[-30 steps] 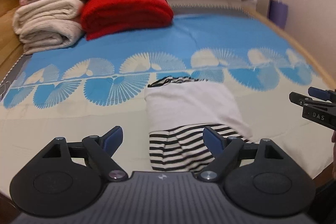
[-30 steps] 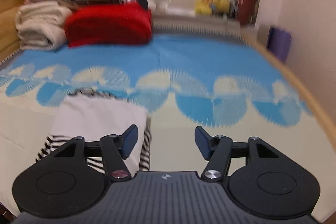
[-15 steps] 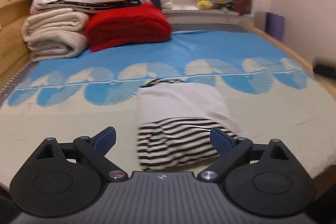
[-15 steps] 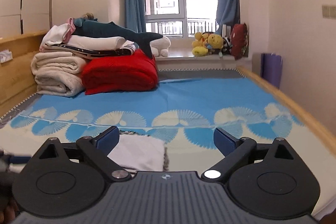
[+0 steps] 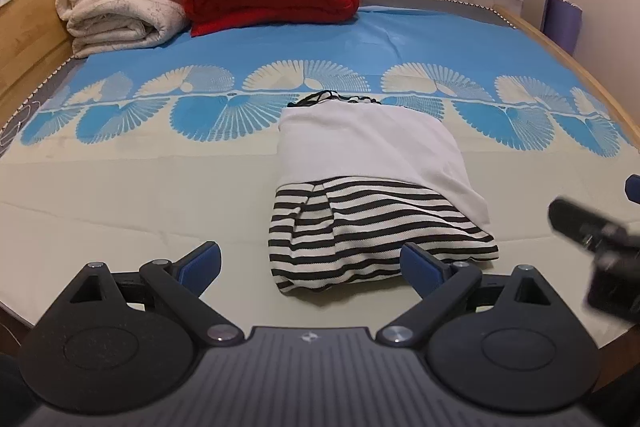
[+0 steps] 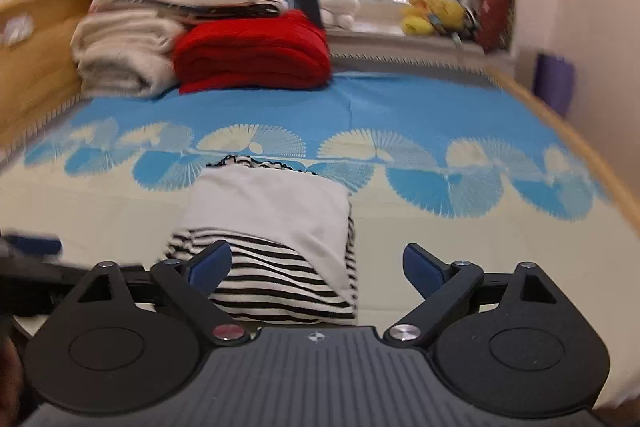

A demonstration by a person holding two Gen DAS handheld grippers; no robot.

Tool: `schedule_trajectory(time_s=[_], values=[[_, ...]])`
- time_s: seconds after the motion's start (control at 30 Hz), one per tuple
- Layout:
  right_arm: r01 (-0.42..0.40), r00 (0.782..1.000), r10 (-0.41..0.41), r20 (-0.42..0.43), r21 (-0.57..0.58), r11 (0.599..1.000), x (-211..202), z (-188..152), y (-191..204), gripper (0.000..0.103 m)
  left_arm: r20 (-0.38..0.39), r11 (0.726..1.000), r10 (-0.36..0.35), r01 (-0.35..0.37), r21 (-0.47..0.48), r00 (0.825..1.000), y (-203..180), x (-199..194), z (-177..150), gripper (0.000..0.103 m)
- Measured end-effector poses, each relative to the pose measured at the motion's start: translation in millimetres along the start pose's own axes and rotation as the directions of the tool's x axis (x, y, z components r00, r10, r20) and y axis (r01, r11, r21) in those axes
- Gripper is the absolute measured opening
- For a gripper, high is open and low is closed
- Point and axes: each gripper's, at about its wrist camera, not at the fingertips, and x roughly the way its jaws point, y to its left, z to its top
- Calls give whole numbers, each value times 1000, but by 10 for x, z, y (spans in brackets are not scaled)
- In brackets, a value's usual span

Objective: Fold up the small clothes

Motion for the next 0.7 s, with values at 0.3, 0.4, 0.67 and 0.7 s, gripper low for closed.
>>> schedule_trajectory(time_s=[0.3,0.4,0.67,0.7], values=[[2,1000,-2,-6,-6,1000,86,38,38,93,-57,1000,-20,19,-11,998,-81,122,-6,98],[-2,1000,2,-17,-6,1000,105,28,43,93,-70,1000,-25,25,-13,997,-77,137,-24,98],[-1,1000,1,-29,16,1000,123,29,32,94,-96,998,-35,30,-56,995,20,173,-28,98],[0,1000,1,-29,19,1000,127,31,25,94,-100,998,-36,30,-62,994,24,178,-31,98]])
